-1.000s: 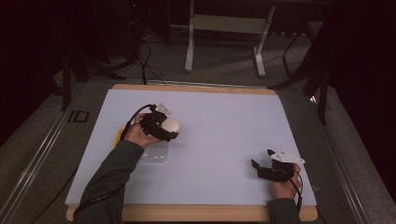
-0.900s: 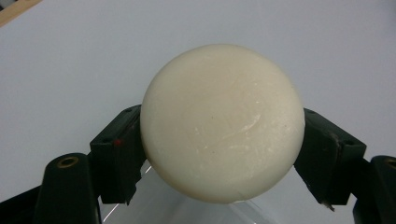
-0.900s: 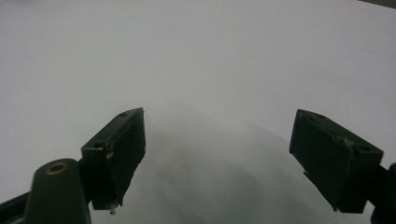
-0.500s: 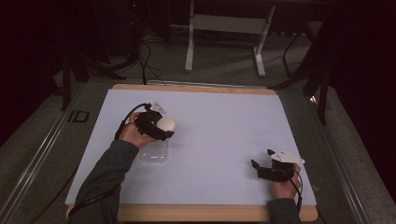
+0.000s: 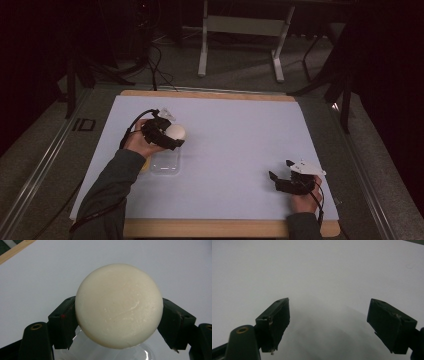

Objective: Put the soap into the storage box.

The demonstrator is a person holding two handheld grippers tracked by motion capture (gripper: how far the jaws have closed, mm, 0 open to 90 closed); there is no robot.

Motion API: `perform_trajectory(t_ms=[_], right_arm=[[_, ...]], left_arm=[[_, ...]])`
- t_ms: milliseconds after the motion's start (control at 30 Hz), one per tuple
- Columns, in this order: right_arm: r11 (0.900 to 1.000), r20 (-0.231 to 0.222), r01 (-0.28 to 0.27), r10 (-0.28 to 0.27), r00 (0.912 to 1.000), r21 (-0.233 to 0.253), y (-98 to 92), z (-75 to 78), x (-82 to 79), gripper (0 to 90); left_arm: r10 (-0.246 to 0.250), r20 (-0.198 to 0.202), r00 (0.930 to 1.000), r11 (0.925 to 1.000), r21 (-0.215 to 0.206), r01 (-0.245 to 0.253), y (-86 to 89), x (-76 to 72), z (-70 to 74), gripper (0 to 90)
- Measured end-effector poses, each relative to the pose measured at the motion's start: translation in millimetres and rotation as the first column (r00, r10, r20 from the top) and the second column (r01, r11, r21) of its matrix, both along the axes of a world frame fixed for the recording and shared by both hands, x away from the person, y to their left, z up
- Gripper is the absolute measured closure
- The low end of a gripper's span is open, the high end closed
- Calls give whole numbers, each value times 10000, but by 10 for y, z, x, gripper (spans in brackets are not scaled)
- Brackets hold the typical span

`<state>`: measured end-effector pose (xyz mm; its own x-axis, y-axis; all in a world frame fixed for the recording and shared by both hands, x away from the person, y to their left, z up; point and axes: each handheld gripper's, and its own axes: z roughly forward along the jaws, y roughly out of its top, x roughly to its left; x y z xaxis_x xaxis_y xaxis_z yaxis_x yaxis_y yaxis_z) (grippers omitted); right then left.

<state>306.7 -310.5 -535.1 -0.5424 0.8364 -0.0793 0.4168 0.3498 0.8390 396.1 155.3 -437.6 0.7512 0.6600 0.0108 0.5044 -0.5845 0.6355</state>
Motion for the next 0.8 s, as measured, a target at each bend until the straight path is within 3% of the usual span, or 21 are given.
perform_trajectory(t_ms=[800], right_arm=[[10000,60,-12,13,10000,-92,7,-1,-3,182]], left_arm=[[382,8,9993,9992,-120,-382,229,-47,35,250]])
